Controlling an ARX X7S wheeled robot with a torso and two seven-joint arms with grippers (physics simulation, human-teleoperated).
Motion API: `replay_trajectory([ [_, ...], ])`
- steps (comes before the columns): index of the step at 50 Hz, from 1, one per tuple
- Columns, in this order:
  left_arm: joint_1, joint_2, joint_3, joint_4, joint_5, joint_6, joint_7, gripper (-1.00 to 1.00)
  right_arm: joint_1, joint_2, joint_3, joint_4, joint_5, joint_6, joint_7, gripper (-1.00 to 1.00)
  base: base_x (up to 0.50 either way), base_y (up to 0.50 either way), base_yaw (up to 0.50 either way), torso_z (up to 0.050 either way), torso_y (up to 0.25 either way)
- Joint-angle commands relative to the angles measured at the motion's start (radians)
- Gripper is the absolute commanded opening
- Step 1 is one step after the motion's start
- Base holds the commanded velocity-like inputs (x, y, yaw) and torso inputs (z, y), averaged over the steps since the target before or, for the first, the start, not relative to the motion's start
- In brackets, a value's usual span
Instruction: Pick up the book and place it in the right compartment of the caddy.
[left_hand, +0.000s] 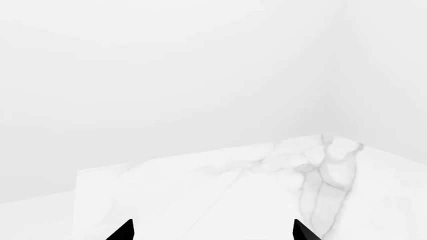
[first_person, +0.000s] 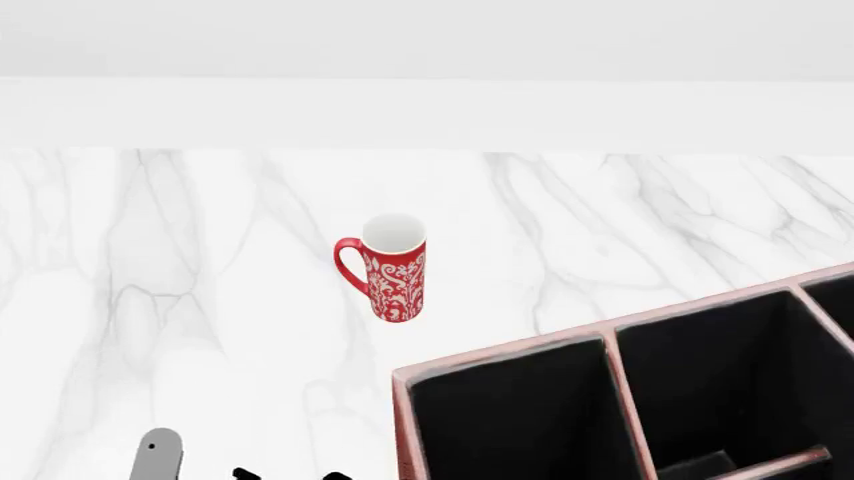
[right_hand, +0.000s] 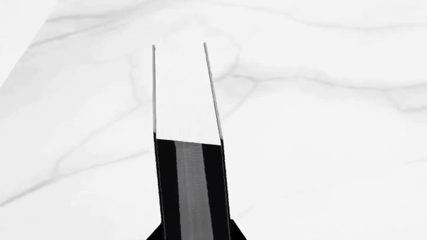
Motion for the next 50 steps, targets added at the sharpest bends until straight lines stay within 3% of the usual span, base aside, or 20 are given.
replay_trajectory([
  [1,0.004,-0.001,-0.001,0.0,-0.005,0.004,0.0,1.0,0.026,0.01,0.088,-0.076,0.032,0.056,0.081,-1.0,0.0,0.0,0.0,0.0,0.0],
  [7,0.01,0.0,-0.005,0.006,-0.012,0.009,0.001,1.0,0.08,0.032,0.174,-0.198,0.104,0.169,0.144,-1.0,0.0,0.0,0.0,0.0,0.0],
  [21,0.004,-0.002,0.005,-0.001,-0.007,0.012,0.001,1.0,0.12,0.049,0.239,-0.279,0.144,0.253,0.222,-1.0,0.0,0.0,0.0,0.0,0.001],
  [29,0.008,-0.001,0.002,-0.006,-0.012,0.018,0.004,1.0,0.197,0.025,0.431,-0.261,0.258,0.417,0.349,-1.0,0.0,0.0,0.0,0.0,0.001],
  [38,0.009,-0.003,0.005,-0.004,-0.013,0.018,0.002,1.0,0.287,-0.006,0.663,-0.159,0.291,0.562,0.601,-1.0,0.0,0.0,0.0,0.0,0.001],
  [50,0.016,-0.004,0.003,0.008,-0.02,0.019,0.0,1.0,0.406,0.038,0.812,-0.079,0.298,0.627,0.704,-1.0,0.0,0.0,0.0,0.0,0.001],
])
